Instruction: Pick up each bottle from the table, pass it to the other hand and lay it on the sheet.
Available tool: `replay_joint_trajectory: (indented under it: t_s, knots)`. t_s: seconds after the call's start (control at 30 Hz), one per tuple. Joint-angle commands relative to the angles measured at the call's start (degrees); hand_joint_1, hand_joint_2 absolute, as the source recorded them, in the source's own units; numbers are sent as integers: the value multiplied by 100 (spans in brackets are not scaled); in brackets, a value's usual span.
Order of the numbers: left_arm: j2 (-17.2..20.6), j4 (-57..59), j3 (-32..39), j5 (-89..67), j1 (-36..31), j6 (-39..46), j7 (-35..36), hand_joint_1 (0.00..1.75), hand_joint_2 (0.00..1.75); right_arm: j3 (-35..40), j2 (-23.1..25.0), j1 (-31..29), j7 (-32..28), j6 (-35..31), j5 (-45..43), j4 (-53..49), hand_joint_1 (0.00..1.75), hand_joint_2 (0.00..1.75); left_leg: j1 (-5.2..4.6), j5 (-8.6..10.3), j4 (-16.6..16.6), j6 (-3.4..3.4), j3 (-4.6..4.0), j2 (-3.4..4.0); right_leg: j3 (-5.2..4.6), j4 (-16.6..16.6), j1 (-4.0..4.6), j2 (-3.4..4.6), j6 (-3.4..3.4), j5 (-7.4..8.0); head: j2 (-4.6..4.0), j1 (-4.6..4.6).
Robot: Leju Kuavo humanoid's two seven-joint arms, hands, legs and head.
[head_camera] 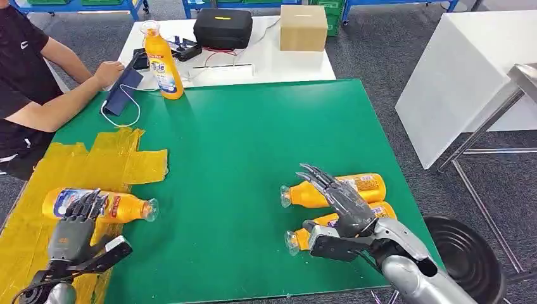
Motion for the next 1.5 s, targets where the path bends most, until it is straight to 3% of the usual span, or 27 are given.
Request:
replay_joint_trajectory:
  t_s: [0.03,0.4,0.6,0.73,0.9,1.2,1.5]
  knots:
    - [-239,-680,63,929,355,-522,-483,0,175,-397,-776,500,160,107,136,-240,0,175,-2,-10,3,6,-4,-12,-1,-4,-4,-7,11,-10,0,0]
    - [-286,-728,107,1157,370,-576,-598,0,175,-390,-746,498,233,158,233,-264,0,175,-8,-17,4,11,-38,-1,-46,-4,-6,2,5,-7,0,4]
    - [-726,-1869,428,3087,426,-1900,-1298,0,175,-1271,-1424,1752,538,329,502,-661,0,175,-6,-20,16,16,-54,-40,-52,0,0,-34,11,-19,0,0]
    - [-1183,-2683,739,4574,477,-3257,-1466,0,175,-1716,-1705,2635,889,188,753,-967,0,175,-13,-14,10,18,-74,-28,-72,-1,-6,-25,11,-12,0,2]
    - [-1432,-3302,561,4856,669,-3725,-1373,0,175,-2008,-2001,3347,1372,-68,840,-1162,0,175,-20,-33,16,27,-70,-28,-66,3,-19,-24,12,-22,0,0]
    - [-1437,-3242,383,4850,610,-3695,-1353,0,175,-1979,-2364,3627,1844,-44,982,-1170,0,175,-38,-31,6,40,-72,-5,-81,-4,-32,-6,28,-16,0,0]
    - [-1449,-3226,377,4856,601,-3715,-1346,0,175,-1985,-2306,3572,1889,-71,1013,-1091,0,175,-30,-40,7,36,-52,-2,-61,-8,-24,0,27,-22,0,0]
